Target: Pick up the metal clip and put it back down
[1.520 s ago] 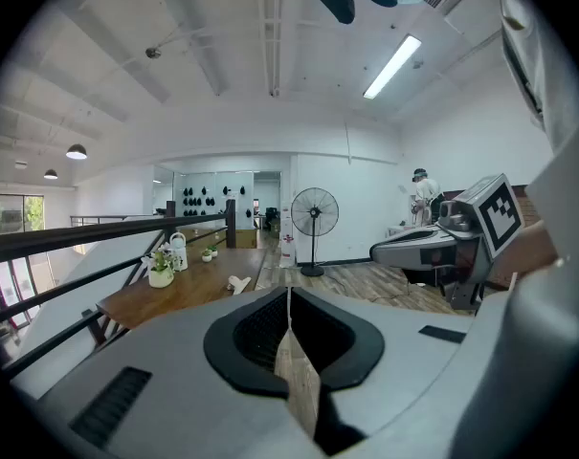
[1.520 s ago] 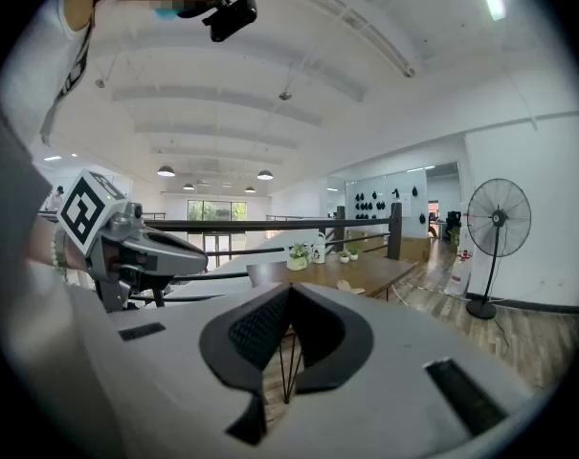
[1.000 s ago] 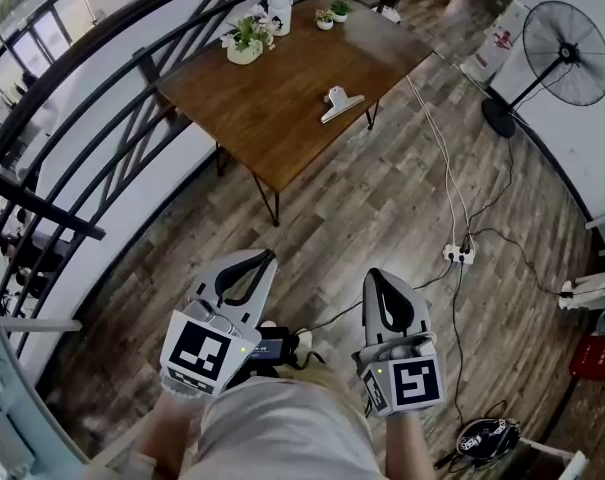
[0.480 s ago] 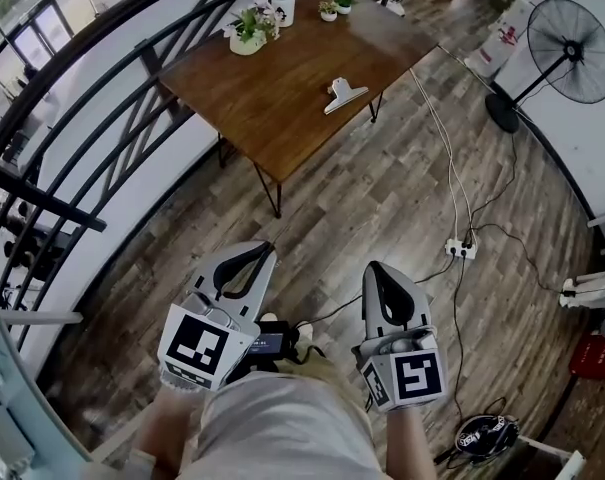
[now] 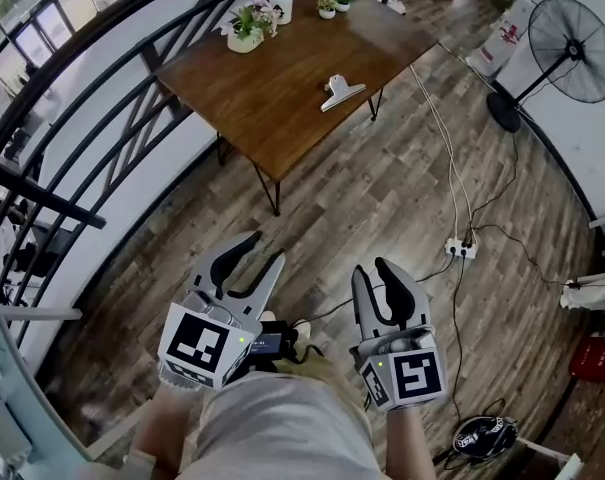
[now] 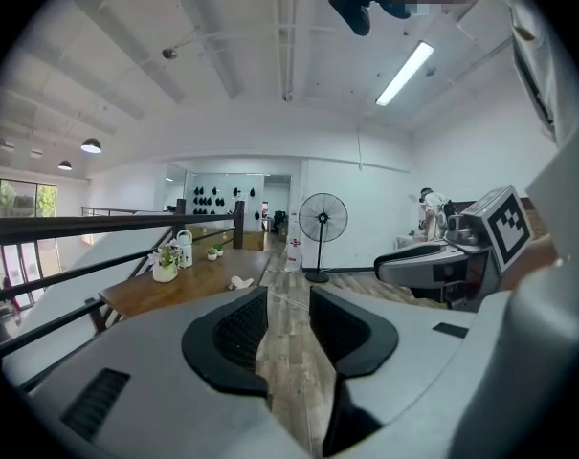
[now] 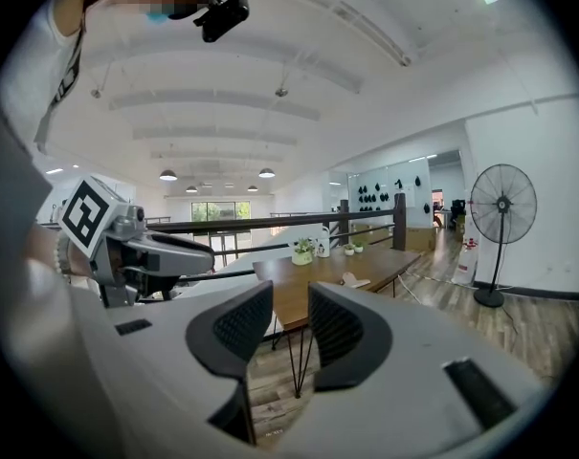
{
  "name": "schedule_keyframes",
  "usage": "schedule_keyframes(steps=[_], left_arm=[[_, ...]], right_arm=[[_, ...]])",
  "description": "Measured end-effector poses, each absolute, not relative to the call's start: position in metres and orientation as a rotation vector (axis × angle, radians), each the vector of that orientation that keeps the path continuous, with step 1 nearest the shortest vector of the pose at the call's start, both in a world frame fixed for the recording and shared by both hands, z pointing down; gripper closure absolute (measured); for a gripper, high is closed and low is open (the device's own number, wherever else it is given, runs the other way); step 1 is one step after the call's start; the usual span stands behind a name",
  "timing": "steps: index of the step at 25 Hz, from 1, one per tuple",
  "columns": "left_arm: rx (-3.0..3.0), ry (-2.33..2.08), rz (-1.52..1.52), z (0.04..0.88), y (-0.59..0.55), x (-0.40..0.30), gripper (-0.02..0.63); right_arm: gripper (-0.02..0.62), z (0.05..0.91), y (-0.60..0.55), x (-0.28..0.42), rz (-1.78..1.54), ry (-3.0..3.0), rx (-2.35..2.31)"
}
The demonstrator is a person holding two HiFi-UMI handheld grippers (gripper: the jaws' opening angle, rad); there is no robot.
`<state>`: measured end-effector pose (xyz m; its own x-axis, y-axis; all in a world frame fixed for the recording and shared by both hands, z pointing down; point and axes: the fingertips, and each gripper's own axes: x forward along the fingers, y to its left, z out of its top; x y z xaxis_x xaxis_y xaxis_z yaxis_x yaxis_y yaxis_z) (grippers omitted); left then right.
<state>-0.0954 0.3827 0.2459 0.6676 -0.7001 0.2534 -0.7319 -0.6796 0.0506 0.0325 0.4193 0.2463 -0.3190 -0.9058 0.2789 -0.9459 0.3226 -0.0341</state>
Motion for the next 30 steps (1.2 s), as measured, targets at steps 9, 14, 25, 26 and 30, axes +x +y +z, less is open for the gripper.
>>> schedule_keyframes(steps=[9,14,25,26,30], left_arm=[[2.761,-1.216,0.372,0.242,0.391,-0.071,0.465],[2.736,-1.293,0.346,0.242,0.396,-0.066,0.465],[2.738,-1.32,0.288,0.236,0.393,-0.051,0.465],[2.74,-1.316,0.287,0.238,0.391,-0.051,0.465],[2.748,-1.294,0.306,0.246,0.373,-0.046,0.465]], right_arm=[[0.471,0.25,0.419,0.055,0.277,-2.413,1.647],[0.471,0.247,0.422,0.066,0.254,-2.443,1.622],[0.471,0.249,0.422,0.097,0.249,-2.43,1.656],[0.471,0.251,0.42,0.098,0.255,-2.424,1.662],[0.471,0.257,0.408,0.104,0.263,-2.401,1.683]])
